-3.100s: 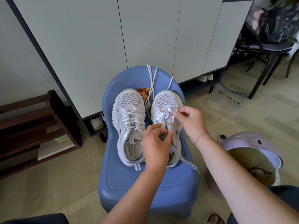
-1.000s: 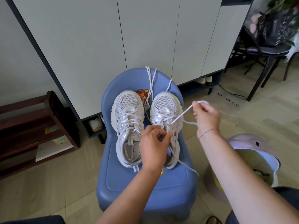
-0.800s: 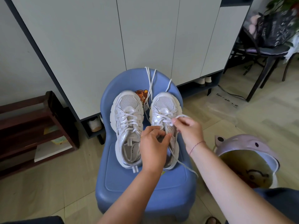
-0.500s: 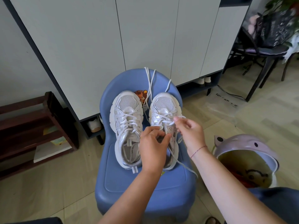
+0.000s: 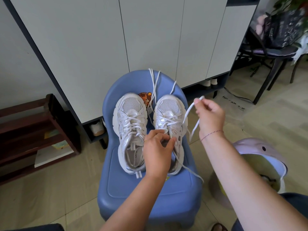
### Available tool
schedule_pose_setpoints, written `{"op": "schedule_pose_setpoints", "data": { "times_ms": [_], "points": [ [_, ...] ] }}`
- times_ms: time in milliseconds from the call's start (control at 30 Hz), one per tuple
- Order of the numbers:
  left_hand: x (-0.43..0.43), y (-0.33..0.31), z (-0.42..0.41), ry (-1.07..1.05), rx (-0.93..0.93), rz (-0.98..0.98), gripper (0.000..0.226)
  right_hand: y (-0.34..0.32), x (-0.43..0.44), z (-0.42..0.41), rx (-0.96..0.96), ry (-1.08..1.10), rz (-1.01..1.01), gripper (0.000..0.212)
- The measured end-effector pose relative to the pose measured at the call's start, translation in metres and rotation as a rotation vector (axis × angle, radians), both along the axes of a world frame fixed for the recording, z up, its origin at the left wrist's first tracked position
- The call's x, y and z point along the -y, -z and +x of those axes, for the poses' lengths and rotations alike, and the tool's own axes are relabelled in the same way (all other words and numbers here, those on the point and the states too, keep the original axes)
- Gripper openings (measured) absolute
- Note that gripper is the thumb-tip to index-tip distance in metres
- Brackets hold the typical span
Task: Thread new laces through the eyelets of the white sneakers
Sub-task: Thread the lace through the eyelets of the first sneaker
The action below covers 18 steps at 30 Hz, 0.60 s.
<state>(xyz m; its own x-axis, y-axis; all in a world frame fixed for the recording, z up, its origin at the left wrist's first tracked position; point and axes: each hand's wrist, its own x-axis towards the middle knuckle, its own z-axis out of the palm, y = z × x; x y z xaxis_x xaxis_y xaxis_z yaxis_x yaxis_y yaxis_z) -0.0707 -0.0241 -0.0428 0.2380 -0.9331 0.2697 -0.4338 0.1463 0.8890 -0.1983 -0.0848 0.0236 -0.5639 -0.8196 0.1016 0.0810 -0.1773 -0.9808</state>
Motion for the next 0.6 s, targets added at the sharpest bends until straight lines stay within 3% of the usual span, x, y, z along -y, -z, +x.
{"op": "schedule_pose_setpoints", "data": {
  "times_ms": [133,233,300,433,500,600],
  "points": [
    [0.0,0.0,-0.001,-0.009,-0.002,0.007,0.015,-0.026,0.002,-0.007,-0.072,-0.056,-0.004,0.001],
    [-0.002,-0.002,-0.001,-0.002,-0.019,0.006,0.014,-0.01,-0.015,0.0,-0.281,-0.313,0.196,0.015],
    [-0.003,-0.003,0.001,0.004,-0.036,-0.009,0.01,0.005,-0.026,0.006,-0.314,-0.415,0.276,0.029],
    [-0.006,0.001,0.007,-0.031,-0.087,0.007,0.013,0.017,-0.023,0.009,-0.313,-0.314,0.188,0.022],
    [-0.007,0.001,0.007,-0.068,-0.041,0.018,0.019,0.015,-0.014,0.013,-0.441,-0.362,0.11,0.008],
    [-0.008,0.0,0.007,-0.094,0.029,0.003,0.021,0.013,-0.001,0.021,-0.757,-0.504,0.069,0.01]
  ]
}}
